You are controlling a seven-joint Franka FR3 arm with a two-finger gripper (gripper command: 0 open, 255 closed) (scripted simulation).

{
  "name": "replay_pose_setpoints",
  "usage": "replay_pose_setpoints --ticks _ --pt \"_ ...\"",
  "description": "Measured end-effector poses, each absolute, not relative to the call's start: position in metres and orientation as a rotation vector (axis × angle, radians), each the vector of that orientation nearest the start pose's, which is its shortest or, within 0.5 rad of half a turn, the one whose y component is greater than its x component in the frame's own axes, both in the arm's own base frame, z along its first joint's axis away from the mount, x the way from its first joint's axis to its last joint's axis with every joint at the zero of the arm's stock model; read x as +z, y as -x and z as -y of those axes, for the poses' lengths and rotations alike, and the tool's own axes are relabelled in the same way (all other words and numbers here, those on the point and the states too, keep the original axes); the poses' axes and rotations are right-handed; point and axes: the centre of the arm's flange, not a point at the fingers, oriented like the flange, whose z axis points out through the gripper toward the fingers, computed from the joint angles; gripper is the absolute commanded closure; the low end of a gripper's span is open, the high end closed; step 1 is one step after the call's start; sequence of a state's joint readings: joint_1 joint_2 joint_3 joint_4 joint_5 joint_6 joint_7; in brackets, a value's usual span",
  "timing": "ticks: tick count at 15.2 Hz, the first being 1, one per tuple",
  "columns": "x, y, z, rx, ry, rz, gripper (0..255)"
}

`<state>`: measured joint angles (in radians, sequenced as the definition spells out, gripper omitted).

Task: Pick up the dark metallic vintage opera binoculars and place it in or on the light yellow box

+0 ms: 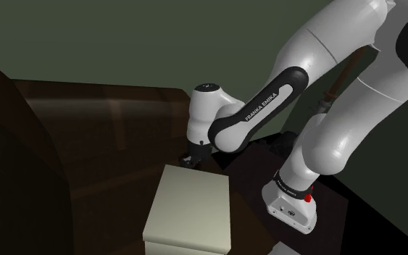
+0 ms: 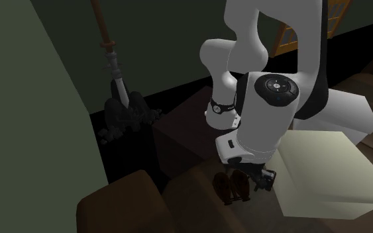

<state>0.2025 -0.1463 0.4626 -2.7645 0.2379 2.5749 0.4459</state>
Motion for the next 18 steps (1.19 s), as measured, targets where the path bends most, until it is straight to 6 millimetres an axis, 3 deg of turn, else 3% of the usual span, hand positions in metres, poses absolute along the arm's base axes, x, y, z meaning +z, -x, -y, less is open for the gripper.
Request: replay_pose_setpoints --ticks 5,6,18 --pt "0.2483 -0.3059 -0.2262 0.114 3.118 0.014 0" --pt "0.2483 -0.3059 -0.2262 0.114 3.118 0.014 255" --pt "0.2548 -0.3061 -0.226 0.114 3.118 0.014 255"
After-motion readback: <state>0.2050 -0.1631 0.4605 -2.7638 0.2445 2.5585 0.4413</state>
